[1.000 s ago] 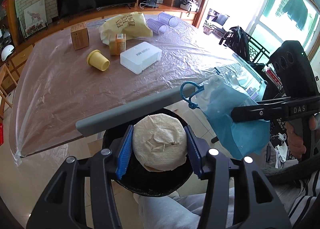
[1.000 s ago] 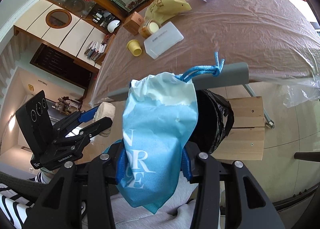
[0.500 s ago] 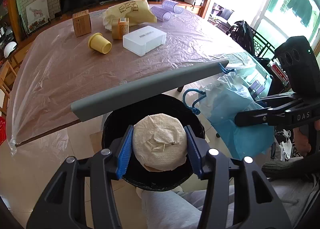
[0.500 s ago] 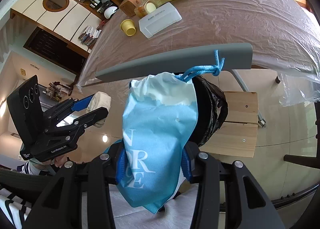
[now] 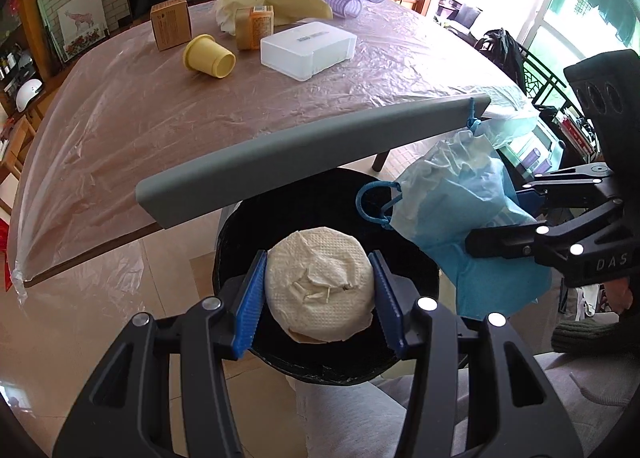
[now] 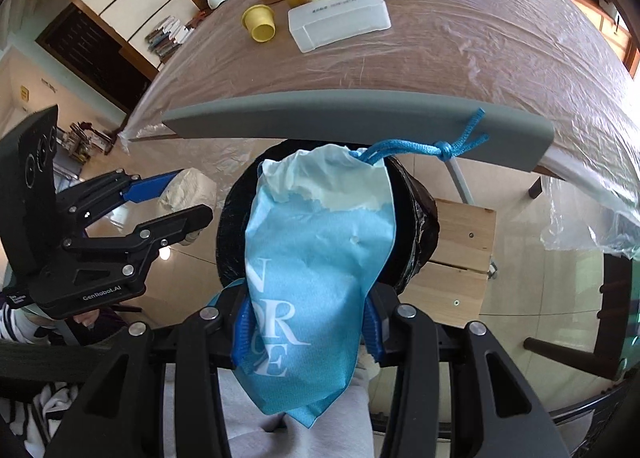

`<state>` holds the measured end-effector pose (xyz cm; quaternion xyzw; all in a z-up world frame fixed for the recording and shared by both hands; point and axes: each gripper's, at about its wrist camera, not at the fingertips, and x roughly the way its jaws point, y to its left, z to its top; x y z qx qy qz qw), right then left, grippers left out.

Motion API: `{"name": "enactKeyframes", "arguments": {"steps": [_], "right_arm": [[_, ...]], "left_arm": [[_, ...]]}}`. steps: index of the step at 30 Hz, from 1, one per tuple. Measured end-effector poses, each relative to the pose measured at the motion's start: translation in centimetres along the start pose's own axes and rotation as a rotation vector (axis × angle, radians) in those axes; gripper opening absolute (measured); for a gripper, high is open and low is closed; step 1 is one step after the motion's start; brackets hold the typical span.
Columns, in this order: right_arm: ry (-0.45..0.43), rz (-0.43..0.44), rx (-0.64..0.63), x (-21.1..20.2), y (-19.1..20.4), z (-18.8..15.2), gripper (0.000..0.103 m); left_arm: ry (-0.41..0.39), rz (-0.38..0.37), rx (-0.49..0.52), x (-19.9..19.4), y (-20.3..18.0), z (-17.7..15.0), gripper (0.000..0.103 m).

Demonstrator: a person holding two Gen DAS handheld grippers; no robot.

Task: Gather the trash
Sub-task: 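Carry the blue bag and wrapped bundle over the black trash bin with both tools, then open both tools to drop the bag and bundle into the bin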

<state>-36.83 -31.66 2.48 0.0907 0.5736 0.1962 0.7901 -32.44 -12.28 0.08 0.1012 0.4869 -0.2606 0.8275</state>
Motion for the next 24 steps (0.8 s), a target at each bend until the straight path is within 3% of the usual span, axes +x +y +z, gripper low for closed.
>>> {"name": "enactKeyframes", "arguments": {"steps": [24], "right_arm": [[0.048,-0.088,-0.036,5.3,1.0,2.0,0.043]], "left_arm": [[0.064,0.055,-0.015,3.6,0.8,0.0,0.051]]}}
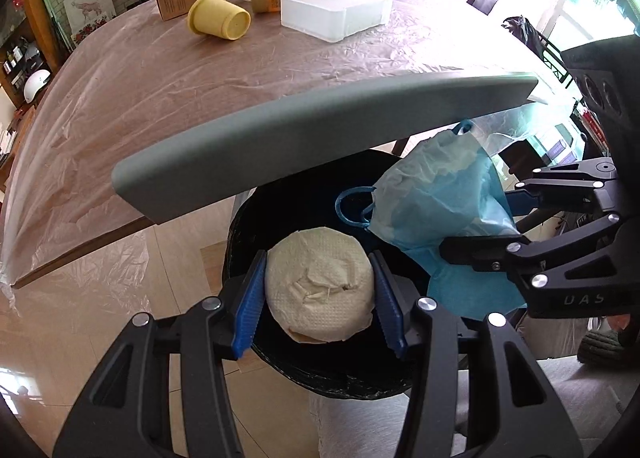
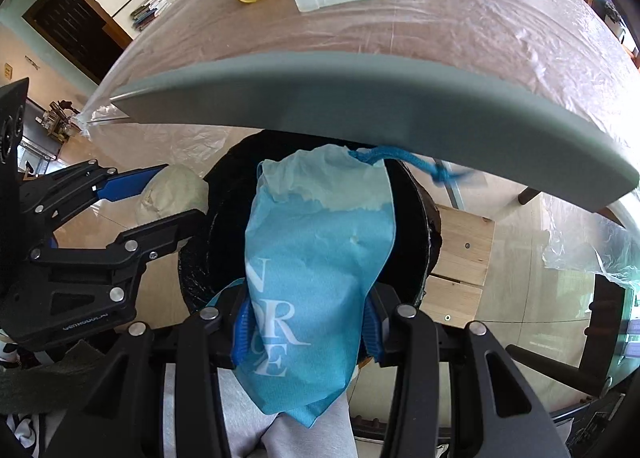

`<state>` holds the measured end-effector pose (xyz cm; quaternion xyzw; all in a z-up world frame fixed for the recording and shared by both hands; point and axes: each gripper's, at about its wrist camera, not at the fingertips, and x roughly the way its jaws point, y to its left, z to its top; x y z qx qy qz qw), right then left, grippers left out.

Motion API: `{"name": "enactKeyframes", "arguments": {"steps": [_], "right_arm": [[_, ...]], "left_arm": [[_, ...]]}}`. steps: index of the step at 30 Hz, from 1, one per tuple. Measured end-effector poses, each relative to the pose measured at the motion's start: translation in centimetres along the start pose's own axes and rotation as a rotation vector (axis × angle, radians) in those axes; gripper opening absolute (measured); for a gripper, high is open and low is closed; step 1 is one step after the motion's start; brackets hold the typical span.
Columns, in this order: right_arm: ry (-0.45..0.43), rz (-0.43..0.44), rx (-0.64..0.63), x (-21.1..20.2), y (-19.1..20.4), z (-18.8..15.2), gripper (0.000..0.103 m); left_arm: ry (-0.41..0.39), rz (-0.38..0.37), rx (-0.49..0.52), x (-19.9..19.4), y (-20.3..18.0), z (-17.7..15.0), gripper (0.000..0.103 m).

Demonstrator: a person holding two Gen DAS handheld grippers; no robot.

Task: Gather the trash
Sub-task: 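Open both tools to drop the bag and bundle into the bin, then grasp the white plastic lid with the right tool while the left tool grasps the yellow cup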

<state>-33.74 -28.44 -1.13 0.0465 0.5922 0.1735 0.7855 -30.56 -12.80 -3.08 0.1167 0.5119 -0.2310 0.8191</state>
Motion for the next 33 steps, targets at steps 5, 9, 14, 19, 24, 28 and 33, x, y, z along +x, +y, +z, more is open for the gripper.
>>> {"name": "enactKeyframes", "arguments": {"steps": [5,9,14,19,24,28,33], "right_arm": [[-0.002,-0.012,0.015,0.4,-0.2,0.1,0.043],[-0.008,-0.002,0.032,0.5,-0.3,0.3,0.045],[-0.025,0.0,0.046,0.4,-0.7,0.4,0.048],[-0.059,0.027,0.071,-0.4,-1.4,0.3,0.074],[-0.09,0.02,0.038,-1.9,-1.4,0.3,0.075],[-0.139,0.006,-0.016,-5.1,-1.0,-0.6,0.075],[-0.308,-0.093,-0.128,-10.8,0.0,-1.1,0.095]], "left_arm": [[0.005,-0.002,-0.005,0.5,0.1,0.3,0.051],[0.005,-0.009,-0.003,0.7,0.2,0.5,0.051],[-0.001,-0.018,-0.014,0.7,0.3,0.8,0.052],[-0.045,-0.019,-0.037,-0.3,0.8,1.1,0.076],[-0.06,-0.017,-0.035,-1.2,1.2,1.1,0.077],[-0.087,-0.032,-0.059,-3.1,1.6,1.1,0.077],[-0.196,-0.05,-0.077,-7.7,2.2,2.3,0.091]]}}
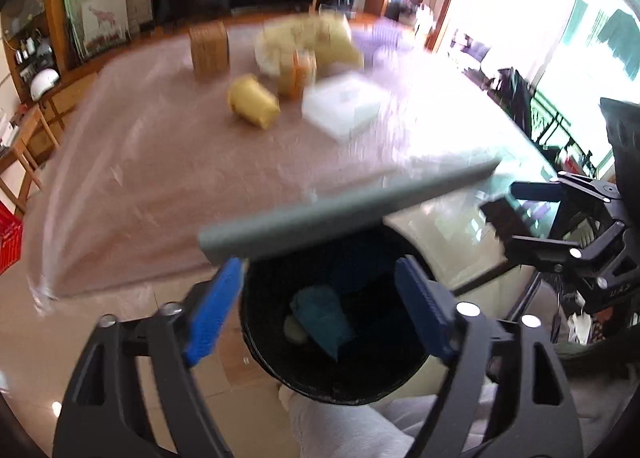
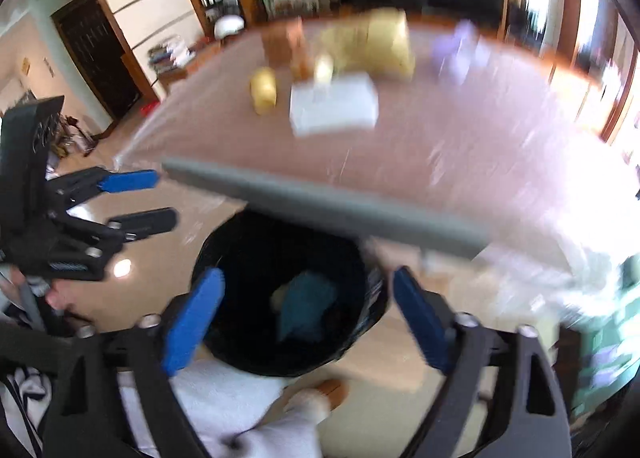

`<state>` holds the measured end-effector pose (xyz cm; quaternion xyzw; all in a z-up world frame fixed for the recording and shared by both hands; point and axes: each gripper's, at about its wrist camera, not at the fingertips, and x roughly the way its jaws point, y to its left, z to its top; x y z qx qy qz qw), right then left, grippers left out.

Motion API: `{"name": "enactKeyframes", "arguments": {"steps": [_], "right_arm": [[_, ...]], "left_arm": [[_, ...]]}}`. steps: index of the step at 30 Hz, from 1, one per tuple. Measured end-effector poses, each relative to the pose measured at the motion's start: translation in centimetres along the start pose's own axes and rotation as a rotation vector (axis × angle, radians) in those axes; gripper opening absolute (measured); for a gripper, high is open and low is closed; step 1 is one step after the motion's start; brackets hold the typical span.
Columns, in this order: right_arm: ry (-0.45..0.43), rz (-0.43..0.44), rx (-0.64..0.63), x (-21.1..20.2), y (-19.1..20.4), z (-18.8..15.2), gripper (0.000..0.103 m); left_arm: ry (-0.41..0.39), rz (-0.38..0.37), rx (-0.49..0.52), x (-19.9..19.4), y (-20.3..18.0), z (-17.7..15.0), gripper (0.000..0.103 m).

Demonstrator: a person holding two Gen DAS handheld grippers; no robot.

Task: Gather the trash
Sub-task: 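Grasp the white plastic lid with the right tool while the left tool grasps the yellow cup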

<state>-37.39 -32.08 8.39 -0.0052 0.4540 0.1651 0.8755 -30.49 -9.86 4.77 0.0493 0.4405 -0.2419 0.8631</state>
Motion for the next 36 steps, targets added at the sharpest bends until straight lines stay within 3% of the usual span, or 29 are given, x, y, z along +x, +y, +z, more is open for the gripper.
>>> {"name": "enactKeyframes", "arguments": {"steps": [3,6,10,14,23,30,36], "right_arm": [[-0.145,-0.081,-0.084,-1.9,0.5,1.6,0.099],[-0.217,-0.101,-0.105,-1.7,0.7,3.9,0.099],[-0.194,-0.076,-0.067,0.9,0.4,7.4,0.099],[-0.157,-0.065,-0.077,4.0,0.5,9.7,0.099],[-0.032,-0.052,-0.05,9.6,-0.7,11.2,0.098],[0.013,-0.056,-0.036,12.0,-1.3,12.0,0.097],[0.038,-0.044,-0.047,13.2,-1.2,12.2,0.096]], "left_arm": [[-0.097,0.058,0.012,-1.7,0.4,2.0,0.101],[-0.136,0.088,0.038,-1.5,1.2,4.2,0.101],[-0.12,0.156,0.129,0.8,1.6,6.5,0.101],[-0.076,0.105,0.197,3.0,2.2,7.7,0.101],[0.003,0.038,0.348,7.3,3.7,9.8,0.101],[0.058,-0.022,0.445,9.6,3.9,10.5,0.083],[0.086,-0.077,0.444,10.7,4.5,11.1,0.071]]}}
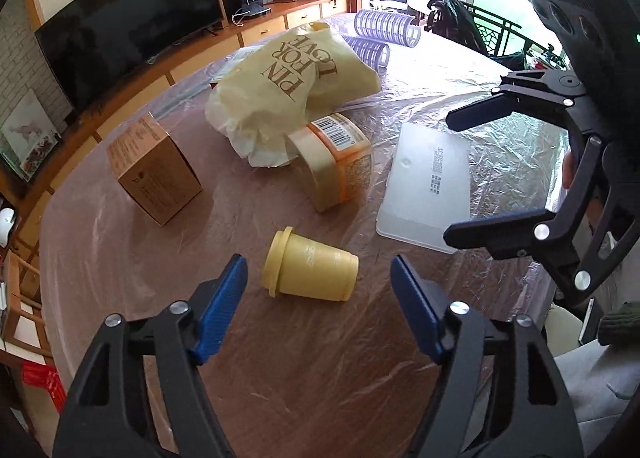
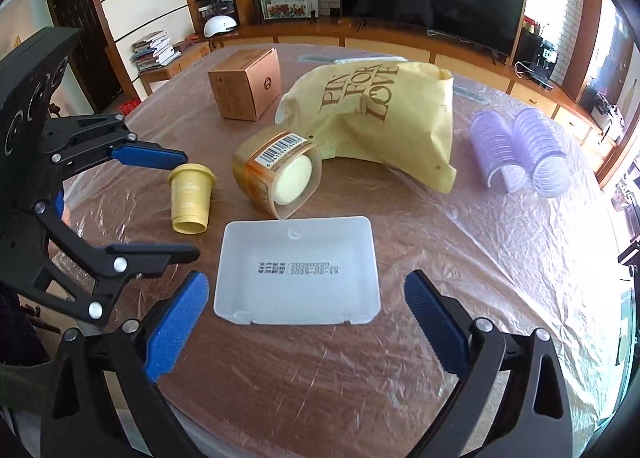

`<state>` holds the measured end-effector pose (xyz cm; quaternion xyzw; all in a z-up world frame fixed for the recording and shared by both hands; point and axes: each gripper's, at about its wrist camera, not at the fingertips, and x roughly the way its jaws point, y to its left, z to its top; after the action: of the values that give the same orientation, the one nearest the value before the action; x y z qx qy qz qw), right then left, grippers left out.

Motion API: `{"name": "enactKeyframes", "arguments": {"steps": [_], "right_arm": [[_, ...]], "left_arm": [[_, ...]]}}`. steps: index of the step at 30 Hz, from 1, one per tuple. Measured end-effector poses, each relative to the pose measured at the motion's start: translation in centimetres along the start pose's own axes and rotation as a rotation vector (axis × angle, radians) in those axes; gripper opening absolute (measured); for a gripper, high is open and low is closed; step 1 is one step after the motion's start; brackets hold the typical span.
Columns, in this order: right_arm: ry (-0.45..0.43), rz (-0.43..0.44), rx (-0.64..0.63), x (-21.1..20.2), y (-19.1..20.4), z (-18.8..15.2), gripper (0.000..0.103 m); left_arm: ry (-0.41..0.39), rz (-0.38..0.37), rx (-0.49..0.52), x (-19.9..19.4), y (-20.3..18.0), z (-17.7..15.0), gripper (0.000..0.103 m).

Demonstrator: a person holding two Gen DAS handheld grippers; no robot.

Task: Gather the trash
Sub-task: 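Grasp the white plastic lid with the right tool while the left tool grasps the yellow cup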

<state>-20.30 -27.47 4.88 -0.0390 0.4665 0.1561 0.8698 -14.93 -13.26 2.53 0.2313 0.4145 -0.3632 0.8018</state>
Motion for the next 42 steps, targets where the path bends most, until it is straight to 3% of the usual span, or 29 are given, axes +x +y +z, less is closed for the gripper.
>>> {"name": "enactKeyframes", "arguments": {"steps": [9,14,31,42], "right_arm": [[0.016,0.025,0.024,0.9,-0.5,-0.3,0.094],[0.016,0.038,0.022,1.0,-0.4,-0.4,0.082],[-0.025,0.151,0.233,-1.4,-3.0,-1.1,0.081],[-0.046,0.153,0.295,-3.9,-4.2,-2.5,0.081]], "left_arm": [[0.014,-0.036,0.001,0.8,0.6,-0.2,0.049],[0.011,-0.057,-0.005,0.9,0.9,-0.3,0.049],[-0.017,-0.028,-0.193,-1.2,1.4,-1.2,0.049],[-0.015,0.037,-0.315,-2.8,0.6,-1.6,0.049]]}}
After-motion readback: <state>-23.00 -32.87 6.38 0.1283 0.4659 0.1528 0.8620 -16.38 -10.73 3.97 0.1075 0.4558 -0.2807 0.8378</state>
